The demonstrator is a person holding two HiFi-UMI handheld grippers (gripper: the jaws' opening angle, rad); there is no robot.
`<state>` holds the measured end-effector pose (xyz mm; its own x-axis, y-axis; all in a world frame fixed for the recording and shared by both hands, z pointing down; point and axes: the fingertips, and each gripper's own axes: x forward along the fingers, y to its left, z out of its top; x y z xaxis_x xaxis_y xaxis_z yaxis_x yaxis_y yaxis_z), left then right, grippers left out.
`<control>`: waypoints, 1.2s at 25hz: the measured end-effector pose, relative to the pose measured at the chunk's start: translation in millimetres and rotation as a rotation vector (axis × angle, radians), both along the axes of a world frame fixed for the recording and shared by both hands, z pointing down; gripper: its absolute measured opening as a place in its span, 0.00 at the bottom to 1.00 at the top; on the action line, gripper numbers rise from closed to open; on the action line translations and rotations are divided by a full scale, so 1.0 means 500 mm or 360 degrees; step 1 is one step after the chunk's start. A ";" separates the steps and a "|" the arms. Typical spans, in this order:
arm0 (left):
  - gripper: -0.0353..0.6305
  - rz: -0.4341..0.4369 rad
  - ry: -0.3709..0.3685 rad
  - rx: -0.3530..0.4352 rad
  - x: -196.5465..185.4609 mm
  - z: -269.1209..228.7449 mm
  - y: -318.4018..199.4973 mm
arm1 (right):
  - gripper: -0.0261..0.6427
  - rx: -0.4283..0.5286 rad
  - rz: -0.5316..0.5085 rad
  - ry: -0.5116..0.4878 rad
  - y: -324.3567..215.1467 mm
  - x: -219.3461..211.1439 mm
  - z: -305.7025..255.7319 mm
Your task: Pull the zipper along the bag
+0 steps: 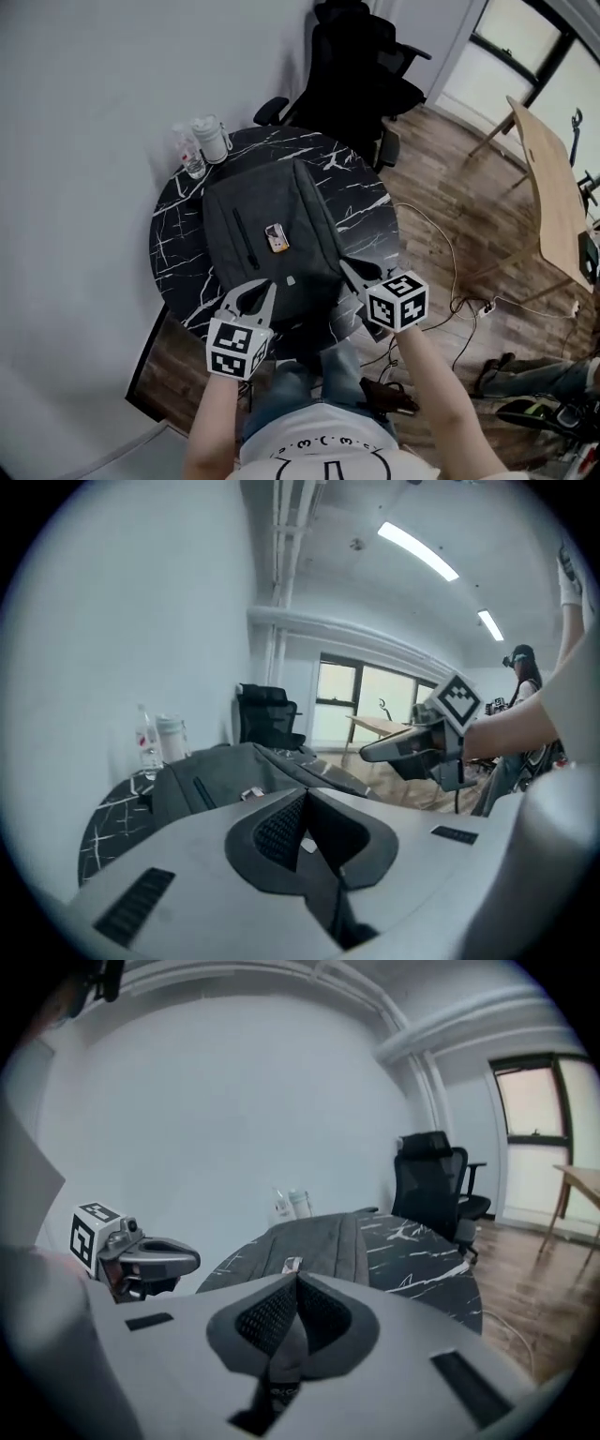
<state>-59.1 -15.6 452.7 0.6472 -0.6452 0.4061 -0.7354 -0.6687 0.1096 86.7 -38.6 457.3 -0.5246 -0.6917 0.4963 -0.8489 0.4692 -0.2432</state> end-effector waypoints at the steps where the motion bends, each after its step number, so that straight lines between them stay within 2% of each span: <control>1: 0.08 -0.0040 0.0008 0.0043 -0.019 -0.011 -0.006 | 0.12 0.0074 0.0043 0.0023 0.005 0.004 -0.018; 6: 0.08 -0.0155 0.0029 0.0219 -0.086 -0.052 -0.016 | 0.12 0.0340 0.0211 0.0216 0.033 0.020 -0.085; 10: 0.08 -0.0204 0.0057 0.0316 -0.107 -0.088 -0.018 | 0.12 0.0453 0.0252 0.0304 0.055 0.016 -0.118; 21: 0.08 -0.0344 0.0066 0.0559 -0.091 -0.166 0.024 | 0.12 0.0673 0.0261 0.0308 0.112 0.020 -0.172; 30: 0.08 -0.0583 0.0047 0.0809 -0.125 -0.275 0.126 | 0.12 0.0852 0.0266 0.0276 0.198 0.100 -0.263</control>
<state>-121.9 47.3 315.3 0.3535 -0.9351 -0.0244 -0.9284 -0.3475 -0.1319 136.9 60.4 325.8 -0.3293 -0.9361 0.1237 -0.9281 0.3449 0.1401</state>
